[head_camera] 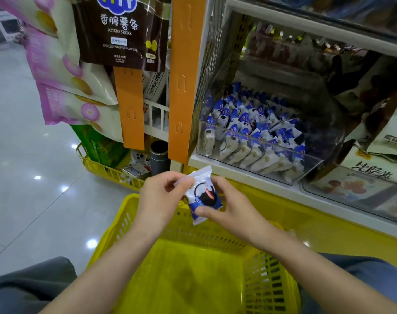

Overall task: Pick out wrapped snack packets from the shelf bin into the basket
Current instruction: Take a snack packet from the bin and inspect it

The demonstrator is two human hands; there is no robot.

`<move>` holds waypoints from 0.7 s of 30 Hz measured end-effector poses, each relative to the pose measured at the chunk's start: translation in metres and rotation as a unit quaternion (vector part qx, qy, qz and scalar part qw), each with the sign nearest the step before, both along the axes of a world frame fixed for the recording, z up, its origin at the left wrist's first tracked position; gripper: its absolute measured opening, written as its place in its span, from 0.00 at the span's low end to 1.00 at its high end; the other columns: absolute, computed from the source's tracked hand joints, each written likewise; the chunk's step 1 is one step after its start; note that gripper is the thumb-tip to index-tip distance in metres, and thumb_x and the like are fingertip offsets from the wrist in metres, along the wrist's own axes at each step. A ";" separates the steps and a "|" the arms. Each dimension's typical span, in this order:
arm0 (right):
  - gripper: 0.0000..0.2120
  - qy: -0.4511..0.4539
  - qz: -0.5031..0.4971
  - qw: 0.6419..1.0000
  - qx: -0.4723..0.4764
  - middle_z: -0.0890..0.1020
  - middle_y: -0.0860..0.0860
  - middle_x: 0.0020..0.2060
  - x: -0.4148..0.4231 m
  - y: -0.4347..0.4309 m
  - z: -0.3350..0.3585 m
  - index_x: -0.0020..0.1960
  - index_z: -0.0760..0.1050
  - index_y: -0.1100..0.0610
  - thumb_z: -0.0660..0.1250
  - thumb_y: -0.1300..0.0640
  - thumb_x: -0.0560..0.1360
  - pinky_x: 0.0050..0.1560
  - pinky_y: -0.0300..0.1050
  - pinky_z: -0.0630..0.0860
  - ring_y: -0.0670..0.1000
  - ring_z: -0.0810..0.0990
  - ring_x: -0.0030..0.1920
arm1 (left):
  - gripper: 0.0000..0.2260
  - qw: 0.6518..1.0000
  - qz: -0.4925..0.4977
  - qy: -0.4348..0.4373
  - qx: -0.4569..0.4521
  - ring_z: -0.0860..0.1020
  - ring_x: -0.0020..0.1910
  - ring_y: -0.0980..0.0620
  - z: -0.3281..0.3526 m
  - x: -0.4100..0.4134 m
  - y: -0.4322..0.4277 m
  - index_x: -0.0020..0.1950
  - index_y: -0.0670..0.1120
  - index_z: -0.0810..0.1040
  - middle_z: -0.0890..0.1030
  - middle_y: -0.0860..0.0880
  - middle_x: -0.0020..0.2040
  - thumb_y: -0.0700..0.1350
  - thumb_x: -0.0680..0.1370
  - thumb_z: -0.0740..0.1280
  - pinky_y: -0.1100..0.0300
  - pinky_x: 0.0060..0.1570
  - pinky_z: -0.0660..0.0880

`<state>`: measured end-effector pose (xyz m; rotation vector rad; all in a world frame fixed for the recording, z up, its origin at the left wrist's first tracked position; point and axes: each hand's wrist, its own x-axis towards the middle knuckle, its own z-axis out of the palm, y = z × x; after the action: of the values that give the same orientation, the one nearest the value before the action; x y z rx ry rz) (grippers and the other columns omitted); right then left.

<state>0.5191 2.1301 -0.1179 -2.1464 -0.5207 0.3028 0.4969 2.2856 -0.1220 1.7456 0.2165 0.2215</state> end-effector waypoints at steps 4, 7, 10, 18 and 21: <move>0.06 0.002 -0.065 0.990 0.125 0.82 0.51 0.37 -0.001 0.004 0.001 0.49 0.78 0.55 0.67 0.54 0.74 0.37 0.40 0.72 0.43 0.76 0.35 | 0.09 0.997 -0.045 -0.008 0.068 0.75 0.33 0.58 0.000 -0.004 -0.004 0.35 0.52 0.80 0.80 0.53 0.32 0.42 0.75 0.68 0.58 0.38 0.73; 0.03 0.004 -0.066 0.988 0.143 0.81 0.47 0.33 0.000 0.002 0.003 0.45 0.80 0.53 0.68 0.54 0.74 0.35 0.39 0.70 0.41 0.74 0.30 | 0.09 0.995 -0.068 -0.015 0.071 0.75 0.34 0.56 0.002 -0.006 -0.006 0.36 0.51 0.79 0.79 0.51 0.32 0.43 0.76 0.65 0.53 0.37 0.73; 0.04 -0.061 -0.067 0.989 0.114 0.82 0.46 0.35 -0.002 0.001 0.004 0.45 0.79 0.53 0.69 0.52 0.73 0.36 0.38 0.73 0.41 0.78 0.34 | 0.10 0.996 -0.087 -0.003 0.034 0.72 0.34 0.50 0.006 -0.006 -0.006 0.35 0.47 0.76 0.75 0.46 0.31 0.43 0.77 0.64 0.43 0.40 0.73; 0.03 -0.193 -0.103 0.975 0.050 0.79 0.41 0.37 0.003 -0.005 0.012 0.43 0.76 0.48 0.66 0.51 0.74 0.36 0.37 0.73 0.40 0.78 0.39 | 0.05 0.999 -0.033 0.025 -0.003 0.77 0.42 0.45 0.004 -0.004 -0.006 0.41 0.48 0.73 0.77 0.46 0.39 0.44 0.76 0.66 0.47 0.46 0.76; 0.04 -0.173 -0.116 0.970 0.124 0.80 0.43 0.38 0.007 -0.008 0.016 0.43 0.74 0.49 0.68 0.56 0.74 0.42 0.33 0.74 0.40 0.78 0.43 | 0.12 0.996 -0.028 0.083 -0.017 0.76 0.36 0.47 0.006 -0.002 -0.005 0.40 0.46 0.75 0.76 0.47 0.35 0.49 0.79 0.60 0.52 0.38 0.75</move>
<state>0.5262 2.1220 -0.1016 -1.9958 -0.4671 -0.2596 0.4949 2.2807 -0.1159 1.7351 0.2906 0.0315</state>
